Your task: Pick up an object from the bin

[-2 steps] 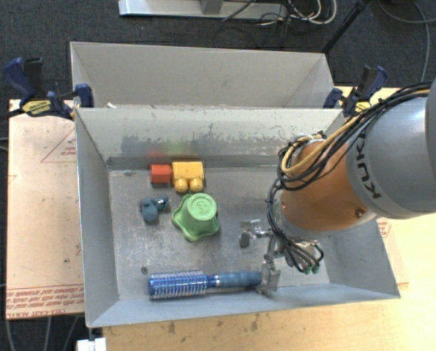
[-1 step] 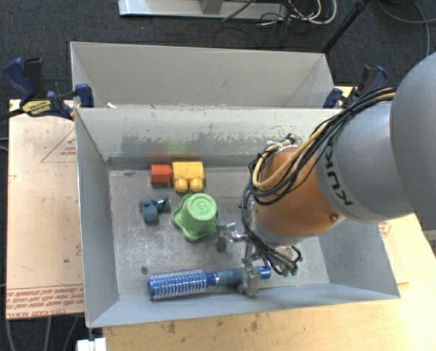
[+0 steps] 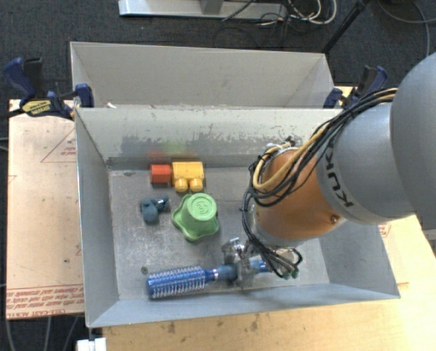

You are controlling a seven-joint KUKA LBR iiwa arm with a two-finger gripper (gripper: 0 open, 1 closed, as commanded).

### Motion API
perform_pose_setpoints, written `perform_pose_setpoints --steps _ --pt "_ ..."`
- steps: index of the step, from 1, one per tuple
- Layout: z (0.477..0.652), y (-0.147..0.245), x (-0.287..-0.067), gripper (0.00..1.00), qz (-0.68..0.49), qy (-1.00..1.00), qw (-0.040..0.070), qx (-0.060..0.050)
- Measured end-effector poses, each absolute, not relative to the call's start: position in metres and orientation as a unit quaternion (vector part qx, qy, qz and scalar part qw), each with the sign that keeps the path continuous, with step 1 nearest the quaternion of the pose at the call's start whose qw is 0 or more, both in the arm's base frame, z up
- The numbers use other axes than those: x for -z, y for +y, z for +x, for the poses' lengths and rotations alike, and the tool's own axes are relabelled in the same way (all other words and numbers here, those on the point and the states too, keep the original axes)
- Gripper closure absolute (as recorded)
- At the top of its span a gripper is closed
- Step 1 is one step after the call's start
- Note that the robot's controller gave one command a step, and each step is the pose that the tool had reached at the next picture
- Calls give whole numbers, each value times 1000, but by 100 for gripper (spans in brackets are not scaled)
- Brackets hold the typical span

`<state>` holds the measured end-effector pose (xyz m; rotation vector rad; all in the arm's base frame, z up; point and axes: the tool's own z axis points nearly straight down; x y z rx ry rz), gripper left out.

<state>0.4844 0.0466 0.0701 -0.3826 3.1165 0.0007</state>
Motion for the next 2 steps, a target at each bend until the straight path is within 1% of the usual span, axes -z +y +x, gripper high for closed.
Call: perform_pose_setpoints --steps 1,2 --pt "514 47 -192 100 -126 992 6 0" --pt "508 -55 -263 100 -275 962 3 1"
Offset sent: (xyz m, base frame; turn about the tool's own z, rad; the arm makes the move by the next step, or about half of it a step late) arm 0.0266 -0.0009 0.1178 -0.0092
